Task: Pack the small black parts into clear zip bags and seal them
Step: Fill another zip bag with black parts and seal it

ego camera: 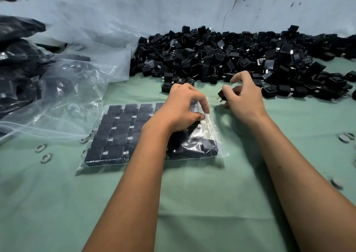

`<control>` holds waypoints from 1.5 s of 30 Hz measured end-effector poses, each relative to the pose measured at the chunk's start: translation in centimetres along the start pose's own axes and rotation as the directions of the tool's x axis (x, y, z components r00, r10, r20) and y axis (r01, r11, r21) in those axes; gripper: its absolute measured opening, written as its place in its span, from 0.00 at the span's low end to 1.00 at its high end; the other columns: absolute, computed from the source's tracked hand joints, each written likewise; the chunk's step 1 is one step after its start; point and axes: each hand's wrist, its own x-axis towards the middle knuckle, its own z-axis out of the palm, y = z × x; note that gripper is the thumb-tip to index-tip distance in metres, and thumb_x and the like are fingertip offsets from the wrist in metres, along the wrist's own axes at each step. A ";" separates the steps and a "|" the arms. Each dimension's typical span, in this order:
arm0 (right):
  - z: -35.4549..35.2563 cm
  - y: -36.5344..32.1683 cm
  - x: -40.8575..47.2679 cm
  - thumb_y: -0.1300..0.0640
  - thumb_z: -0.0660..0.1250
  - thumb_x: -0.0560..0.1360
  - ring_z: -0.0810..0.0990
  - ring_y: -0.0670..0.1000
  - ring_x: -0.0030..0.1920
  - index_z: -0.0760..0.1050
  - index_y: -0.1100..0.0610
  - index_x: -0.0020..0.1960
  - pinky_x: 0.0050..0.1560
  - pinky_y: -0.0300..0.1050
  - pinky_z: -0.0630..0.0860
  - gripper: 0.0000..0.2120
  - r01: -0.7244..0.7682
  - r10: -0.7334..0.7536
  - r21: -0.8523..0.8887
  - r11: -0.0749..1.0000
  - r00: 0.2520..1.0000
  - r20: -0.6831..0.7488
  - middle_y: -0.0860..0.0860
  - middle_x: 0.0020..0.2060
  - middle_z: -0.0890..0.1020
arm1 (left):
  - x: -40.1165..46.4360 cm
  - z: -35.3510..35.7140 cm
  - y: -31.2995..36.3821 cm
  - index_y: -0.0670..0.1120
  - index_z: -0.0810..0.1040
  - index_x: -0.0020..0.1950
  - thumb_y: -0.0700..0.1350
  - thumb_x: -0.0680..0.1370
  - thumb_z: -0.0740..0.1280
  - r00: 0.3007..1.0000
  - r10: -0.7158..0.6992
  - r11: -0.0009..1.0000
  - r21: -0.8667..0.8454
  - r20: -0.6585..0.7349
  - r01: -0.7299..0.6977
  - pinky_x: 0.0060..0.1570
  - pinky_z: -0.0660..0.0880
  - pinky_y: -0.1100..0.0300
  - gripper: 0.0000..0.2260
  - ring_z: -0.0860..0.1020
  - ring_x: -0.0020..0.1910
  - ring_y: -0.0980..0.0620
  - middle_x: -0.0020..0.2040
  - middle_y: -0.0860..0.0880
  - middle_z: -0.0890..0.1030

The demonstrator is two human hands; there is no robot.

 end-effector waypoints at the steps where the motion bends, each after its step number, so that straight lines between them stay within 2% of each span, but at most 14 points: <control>1: -0.2 0.1 0.1 0.45 0.67 0.79 0.83 0.53 0.41 0.75 0.49 0.54 0.45 0.46 0.76 0.09 -0.014 0.014 -0.014 1.000 1.000 0.008 0.50 0.39 0.84 | 0.0 0.0 0.0 0.56 0.86 0.48 0.44 0.73 0.79 1.000 -0.001 1.000 0.001 0.000 0.001 0.65 0.60 0.58 0.09 0.64 0.66 0.52 0.59 0.52 0.74; 3: -0.4 0.2 0.1 0.42 0.68 0.79 0.82 0.47 0.39 0.81 0.50 0.46 0.39 0.40 0.72 0.13 -0.021 0.027 -0.109 0.994 0.999 0.047 0.48 0.37 0.84 | 0.0 0.0 -0.1 0.56 0.86 0.48 0.44 0.73 0.79 1.000 -0.004 1.000 -0.002 0.000 0.004 0.65 0.60 0.59 0.09 0.63 0.66 0.52 0.59 0.52 0.74; 6: -0.5 0.4 0.2 0.37 0.72 0.75 0.78 0.42 0.36 0.82 0.54 0.37 0.33 0.36 0.67 0.20 -0.100 0.116 -0.216 0.971 0.991 0.064 0.48 0.32 0.81 | 0.0 0.0 -0.1 0.57 0.86 0.47 0.44 0.73 0.79 1.000 -0.007 1.000 -0.008 -0.001 0.007 0.64 0.59 0.59 0.09 0.63 0.66 0.53 0.59 0.53 0.74; 10: -1.1 0.6 0.5 0.41 0.74 0.75 0.78 0.43 0.36 0.82 0.49 0.45 0.33 0.39 0.67 0.11 -0.159 0.174 -0.163 0.974 0.981 0.086 0.47 0.36 0.80 | 0.0 0.1 -0.2 0.56 0.86 0.47 0.44 0.72 0.79 1.000 -0.001 1.000 -0.006 -0.005 0.001 0.64 0.59 0.60 0.09 0.64 0.66 0.53 0.60 0.53 0.75; 13: -2.1 0.8 0.6 0.46 0.72 0.78 0.77 0.43 0.31 0.85 0.52 0.48 0.34 0.39 0.70 0.09 -0.121 0.156 -0.147 0.982 0.954 0.255 0.46 0.31 0.81 | 0.1 0.1 -0.2 0.56 0.86 0.48 0.44 0.72 0.79 1.000 0.003 1.000 0.002 -0.008 -0.003 0.64 0.59 0.60 0.08 0.64 0.66 0.53 0.60 0.53 0.75; 17: -4.4 0.7 0.6 0.59 0.75 0.76 0.79 0.45 0.29 0.85 0.56 0.50 0.26 0.37 0.73 0.04 -0.148 0.137 -0.017 0.989 0.854 0.501 0.50 0.30 0.83 | 0.1 0.2 -0.3 0.56 0.86 0.47 0.44 0.72 0.79 1.000 0.011 1.000 0.000 -0.018 -0.011 0.65 0.60 0.59 0.08 0.64 0.65 0.53 0.59 0.53 0.75; 21: -5.4 0.0 0.4 0.54 0.81 0.70 0.78 0.46 0.29 0.86 0.58 0.47 0.26 0.36 0.72 0.10 -0.171 0.097 0.055 0.984 0.764 0.638 0.52 0.31 0.84 | 0.2 0.3 -0.3 0.56 0.86 0.47 0.44 0.72 0.80 0.999 0.029 0.999 0.015 -0.040 -0.028 0.64 0.61 0.59 0.08 0.65 0.65 0.53 0.59 0.54 0.75; 24: -5.2 -0.8 0.0 0.49 0.80 0.63 0.80 0.48 0.32 0.85 0.61 0.48 0.28 0.36 0.73 0.19 -0.250 0.045 0.149 0.957 0.631 0.774 0.56 0.36 0.86 | 0.2 0.3 -0.2 0.56 0.86 0.46 0.43 0.72 0.79 0.996 0.050 0.999 0.013 -0.074 -0.049 0.66 0.63 0.56 0.08 0.67 0.65 0.51 0.59 0.53 0.76; 27: -4.1 -1.4 -0.3 0.49 0.81 0.61 0.78 0.50 0.32 0.84 0.61 0.45 0.29 0.37 0.74 0.19 -0.234 -0.001 0.163 0.959 0.570 0.821 0.60 0.35 0.83 | 0.2 0.2 0.1 0.56 0.86 0.45 0.43 0.72 0.79 0.992 0.072 0.997 -0.002 -0.101 -0.073 0.67 0.65 0.53 0.09 0.69 0.65 0.49 0.58 0.52 0.77; 30: -3.2 -1.4 -0.5 0.55 0.80 0.63 0.81 0.49 0.31 0.83 0.63 0.44 0.32 0.39 0.80 0.15 -0.331 0.001 0.205 0.921 0.528 0.849 0.59 0.35 0.83 | 0.2 0.1 0.1 0.56 0.86 0.44 0.42 0.72 0.79 0.991 0.081 0.996 -0.019 -0.107 -0.084 0.68 0.67 0.48 0.09 0.71 0.65 0.48 0.57 0.51 0.78; 39: -2.2 -1.1 -0.7 0.62 0.77 0.70 0.84 0.50 0.33 0.83 0.63 0.43 0.36 0.39 0.82 0.06 -0.349 -0.008 0.235 0.907 0.543 0.840 0.60 0.37 0.84 | 0.0 -1.4 -0.4 0.53 0.84 0.43 0.44 0.70 0.81 0.999 -0.035 0.996 -0.080 -0.026 0.033 0.66 0.73 0.46 0.08 0.74 0.64 0.49 0.57 0.51 0.78; 42: -2.2 -1.2 -0.7 0.65 0.76 0.73 0.85 0.50 0.34 0.83 0.66 0.46 0.36 0.39 0.82 0.05 -0.325 -0.003 0.208 0.922 0.533 0.846 0.60 0.38 0.85 | -0.7 -3.2 -1.1 0.54 0.84 0.39 0.47 0.68 0.83 0.981 -0.158 0.981 -0.094 0.114 0.169 0.51 0.78 0.62 0.09 0.79 0.56 0.54 0.62 0.50 0.78; 43: -2.1 -1.3 -0.8 0.63 0.77 0.72 0.84 0.50 0.33 0.83 0.66 0.45 0.35 0.38 0.81 0.06 -0.297 0.000 0.190 0.936 0.539 0.843 0.59 0.36 0.85 | -1.0 -3.6 -1.3 0.55 0.85 0.39 0.48 0.66 0.84 0.967 -0.190 0.977 -0.067 0.167 0.204 0.47 0.78 0.63 0.09 0.80 0.53 0.55 0.63 0.50 0.77; 45: -1.9 -1.7 -0.9 0.58 0.79 0.71 0.79 0.48 0.30 0.85 0.63 0.44 0.29 0.38 0.76 0.09 -0.204 0.006 0.131 0.970 0.559 0.829 0.56 0.32 0.83 | -1.3 -4.1 -1.4 0.58 0.86 0.40 0.50 0.64 0.85 0.945 -0.232 0.972 0.016 0.232 0.234 0.58 0.77 0.53 0.11 0.77 0.57 0.52 0.64 0.50 0.75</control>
